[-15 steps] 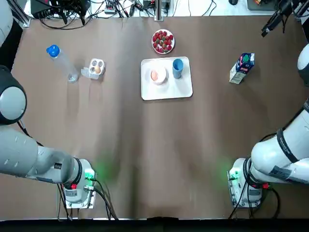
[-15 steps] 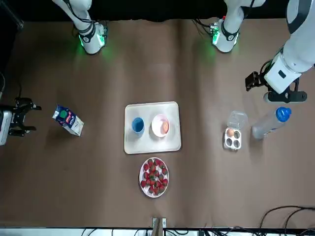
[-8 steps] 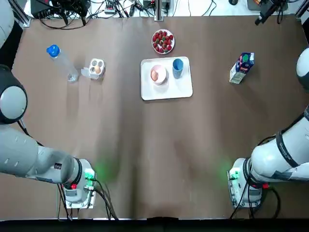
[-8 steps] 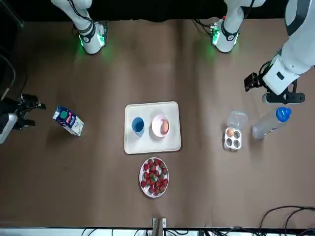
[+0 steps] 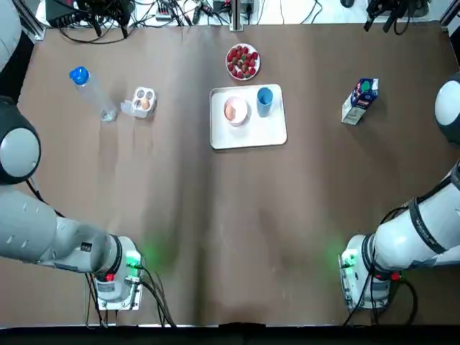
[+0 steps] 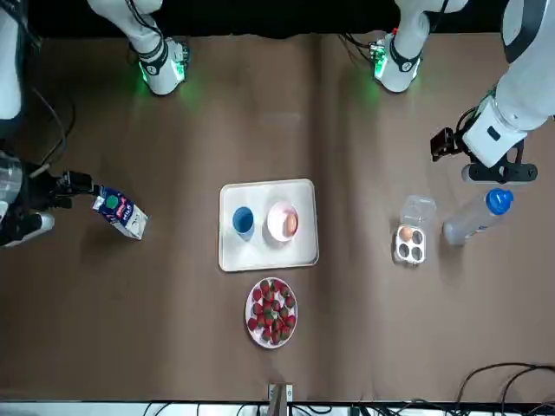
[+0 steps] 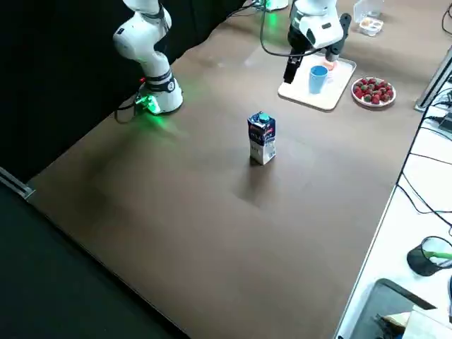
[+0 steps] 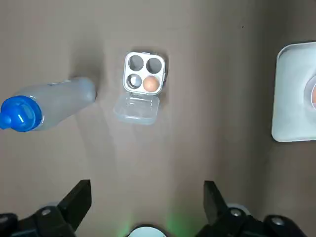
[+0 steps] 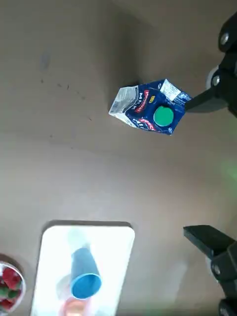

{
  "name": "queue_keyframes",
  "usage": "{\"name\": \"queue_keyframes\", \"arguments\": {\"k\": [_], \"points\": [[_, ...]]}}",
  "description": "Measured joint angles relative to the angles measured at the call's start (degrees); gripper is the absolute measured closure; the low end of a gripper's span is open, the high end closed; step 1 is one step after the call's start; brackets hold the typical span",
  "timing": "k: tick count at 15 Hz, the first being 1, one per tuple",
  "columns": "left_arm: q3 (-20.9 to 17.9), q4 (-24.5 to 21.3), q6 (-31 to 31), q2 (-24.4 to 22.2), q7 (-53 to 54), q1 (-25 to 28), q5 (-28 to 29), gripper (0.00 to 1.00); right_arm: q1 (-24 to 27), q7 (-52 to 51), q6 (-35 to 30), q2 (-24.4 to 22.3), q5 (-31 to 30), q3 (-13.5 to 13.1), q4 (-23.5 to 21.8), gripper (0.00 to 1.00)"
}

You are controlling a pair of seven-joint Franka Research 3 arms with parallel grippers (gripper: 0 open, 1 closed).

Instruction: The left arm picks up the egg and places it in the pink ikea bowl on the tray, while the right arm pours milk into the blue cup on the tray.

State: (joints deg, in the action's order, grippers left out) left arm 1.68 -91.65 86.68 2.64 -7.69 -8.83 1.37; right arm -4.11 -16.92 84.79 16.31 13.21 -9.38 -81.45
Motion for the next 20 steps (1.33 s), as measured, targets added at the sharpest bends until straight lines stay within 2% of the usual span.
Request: {"name": "queue_keyframes", "arguments": {"k": [5,8,10,13,15,20], "points": [[0.0,0.0,0.0,0.0,0.0,-0.1,0.0,0.0,-0.9,6.9,1.7,-1.4,-2.9,0.0,0.1,0.0],[0.0,0.0,0.0,0.0,-0.1,-0.1,0.0,0.0,-4.6,8.4,1.6,-5.4,-6.5,0.1,-1.5,0.0],[0.0,0.0,0.0,0.0,-0.1,-0.1,0.0,0.0,-5.6,8.8,3.9,-8.8,-6.7,0.1,-5.4,0.0],[0.0,0.0,0.0,0.0,-0.1,-0.1,0.0,0.0,-5.1,8.9,9.8,-16.2,-7.0,-0.5,-15.3,0.0],[0.0,0.0,0.0,0.0,-0.1,-0.1,0.0,0.0,-4.3,8.7,10.6,-19.7,-7.1,-0.9,-19.6,0.0],[0.0,0.0,0.0,0.0,-0.1,-0.1,0.0,0.0,-3.6,8.8,10.4,-21.0,-9.0,-1.0,-21.7,0.0]]}}
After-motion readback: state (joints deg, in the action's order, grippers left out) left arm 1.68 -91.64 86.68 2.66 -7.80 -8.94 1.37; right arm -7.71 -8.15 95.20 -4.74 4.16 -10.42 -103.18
